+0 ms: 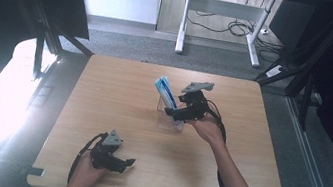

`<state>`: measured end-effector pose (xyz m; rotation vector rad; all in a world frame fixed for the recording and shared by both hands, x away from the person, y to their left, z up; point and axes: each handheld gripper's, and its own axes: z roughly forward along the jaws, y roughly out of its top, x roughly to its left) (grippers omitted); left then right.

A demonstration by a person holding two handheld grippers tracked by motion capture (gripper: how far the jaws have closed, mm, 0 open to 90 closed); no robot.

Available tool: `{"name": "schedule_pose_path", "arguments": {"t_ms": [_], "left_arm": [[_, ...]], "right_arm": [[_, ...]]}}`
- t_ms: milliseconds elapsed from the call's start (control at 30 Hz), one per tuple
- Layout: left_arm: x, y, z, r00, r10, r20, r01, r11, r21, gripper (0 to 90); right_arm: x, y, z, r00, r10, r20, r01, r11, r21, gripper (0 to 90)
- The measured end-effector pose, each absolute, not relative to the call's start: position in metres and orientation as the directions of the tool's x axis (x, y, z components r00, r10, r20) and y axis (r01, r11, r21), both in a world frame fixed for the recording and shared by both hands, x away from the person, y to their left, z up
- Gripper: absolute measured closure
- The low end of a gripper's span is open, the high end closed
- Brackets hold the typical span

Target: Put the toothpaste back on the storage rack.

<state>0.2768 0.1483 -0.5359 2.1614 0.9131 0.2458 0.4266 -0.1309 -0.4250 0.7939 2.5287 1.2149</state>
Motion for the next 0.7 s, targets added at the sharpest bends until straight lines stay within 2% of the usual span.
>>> {"name": "schedule_pose_path", "arguments": {"t_ms": [133, 700], "left_arm": [[0.277, 0.149, -0.535, 0.721, 0.682, -0.124, 0.537, -0.436, 0.722, 13.3], [0.278, 0.149, -0.534, 0.724, 0.679, -0.119, 0.533, -0.442, 0.721, 13.4]], "right_arm": [[0.423, -0.132, -0.424, -0.825, 0.564, 0.020, 0.371, 0.516, 0.772, 14.0], [0.401, -0.151, -0.420, -0.824, 0.567, 0.014, 0.371, 0.521, 0.769, 9.7]]}}
